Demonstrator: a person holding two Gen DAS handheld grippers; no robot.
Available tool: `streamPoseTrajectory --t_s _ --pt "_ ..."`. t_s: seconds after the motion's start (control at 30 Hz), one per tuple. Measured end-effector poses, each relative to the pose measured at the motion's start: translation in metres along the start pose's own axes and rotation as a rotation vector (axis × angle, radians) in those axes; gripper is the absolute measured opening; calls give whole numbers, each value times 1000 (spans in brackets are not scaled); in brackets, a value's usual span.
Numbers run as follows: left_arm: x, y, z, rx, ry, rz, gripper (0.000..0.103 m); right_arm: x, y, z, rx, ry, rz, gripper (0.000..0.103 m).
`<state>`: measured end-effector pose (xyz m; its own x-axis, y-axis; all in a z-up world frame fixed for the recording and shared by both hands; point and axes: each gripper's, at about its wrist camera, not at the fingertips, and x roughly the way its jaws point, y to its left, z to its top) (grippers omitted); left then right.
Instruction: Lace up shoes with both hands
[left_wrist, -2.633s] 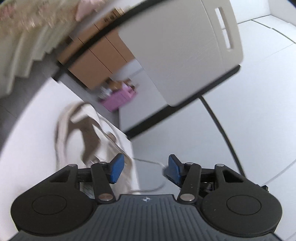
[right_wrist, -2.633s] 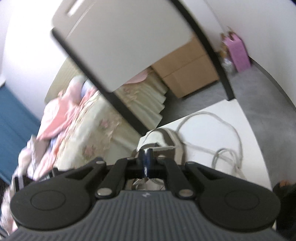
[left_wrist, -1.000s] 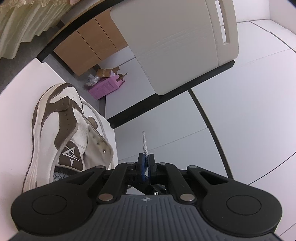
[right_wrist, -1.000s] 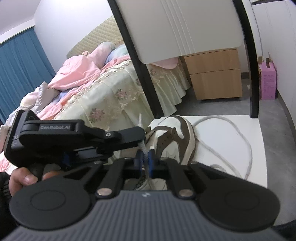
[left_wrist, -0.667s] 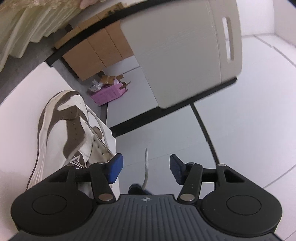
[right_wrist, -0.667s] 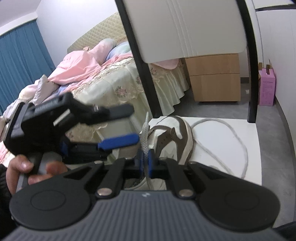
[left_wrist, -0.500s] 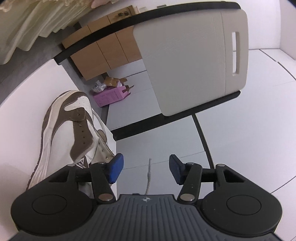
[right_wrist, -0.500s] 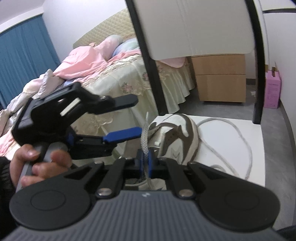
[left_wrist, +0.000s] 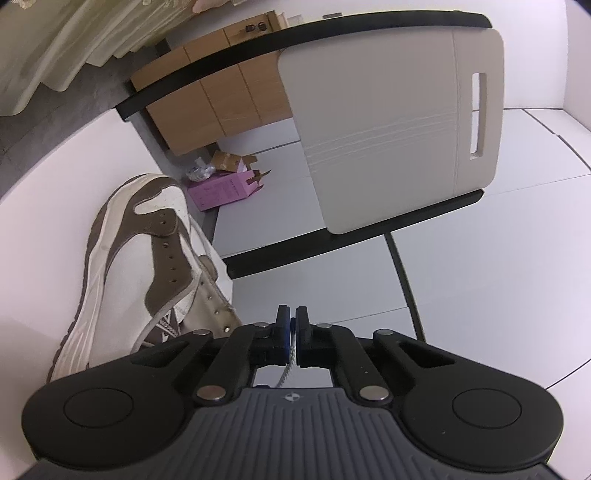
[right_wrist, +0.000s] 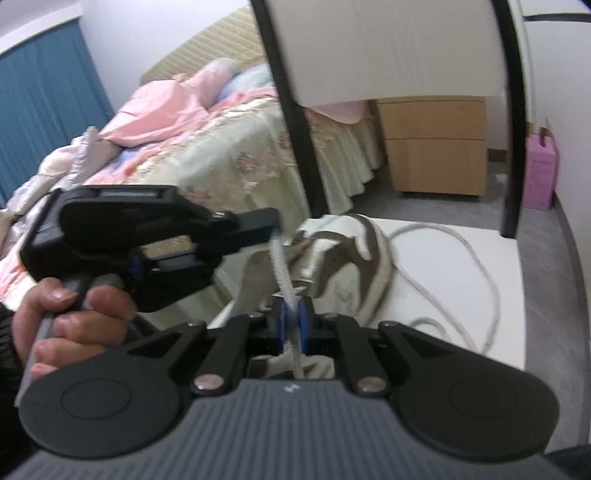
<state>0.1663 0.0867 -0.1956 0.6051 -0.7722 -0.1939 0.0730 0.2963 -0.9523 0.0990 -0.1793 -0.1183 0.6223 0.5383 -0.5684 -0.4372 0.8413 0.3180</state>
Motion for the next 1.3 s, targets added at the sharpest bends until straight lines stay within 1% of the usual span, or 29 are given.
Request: streamPoseTrajectory --t_s 0.03,0.1,0.17,0.2,0.23,0.27,0.3,0.37,0.43,0.53,0.57,0.6,0.7,0.83,0.9,1.0,1.13,1.3 --pt "0 0 0 2 -1 -1 3 0 -1 0 6 0 -6 11" --pt "-1 0 -1 2 -2 1 3 -2 -2 0 8 -1 14 12" --pt "0 -2 -1 15 0 14 3 -3 2 0 -22 -10 -1 13" --pt "1 -3 -2 31 5 22 3 -4 5 0 -48 -22 -22 18" --pt "2 -5 -3 46 10 30 3 -5 8 -1 -74 -35 -41 26" --pt "3 -7 -4 63 15 38 3 -6 10 -1 -92 -46 -50 29" --pt "4 -9 -5 82 23 46 3 -6 10 0 -100 -53 -51 31" --pt "7 -12 -8 112 37 60 3 -6 10 0 -107 -62 -53 31" --pt "9 -13 -10 133 50 70 3 -5 10 1 -111 -69 -56 30" --pt "11 -15 -13 159 66 78 3 -3 10 1 -120 -74 -57 26" --pt "11 -15 -14 164 68 76 3 -2 10 1 -122 -72 -56 24" --pt "12 -15 -15 167 72 73 3 -1 10 1 -124 -71 -56 18" --pt "13 -15 -15 172 76 82 3 0 10 1 -127 -68 -51 6" --pt "11 -16 -15 190 66 89 3 2 10 2 -127 -63 -42 4" --pt "11 -17 -15 206 59 107 3 4 9 4 -133 -58 -39 4" --pt "11 -19 -14 226 58 144 3 10 3 7 -137 -38 -32 4" --pt "13 -21 -14 266 57 208 3 16 -8 15 -146 -33 -35 4" --pt "19 -26 -14 316 57 266 3 30 -29 22 -112 -17 -43 4"
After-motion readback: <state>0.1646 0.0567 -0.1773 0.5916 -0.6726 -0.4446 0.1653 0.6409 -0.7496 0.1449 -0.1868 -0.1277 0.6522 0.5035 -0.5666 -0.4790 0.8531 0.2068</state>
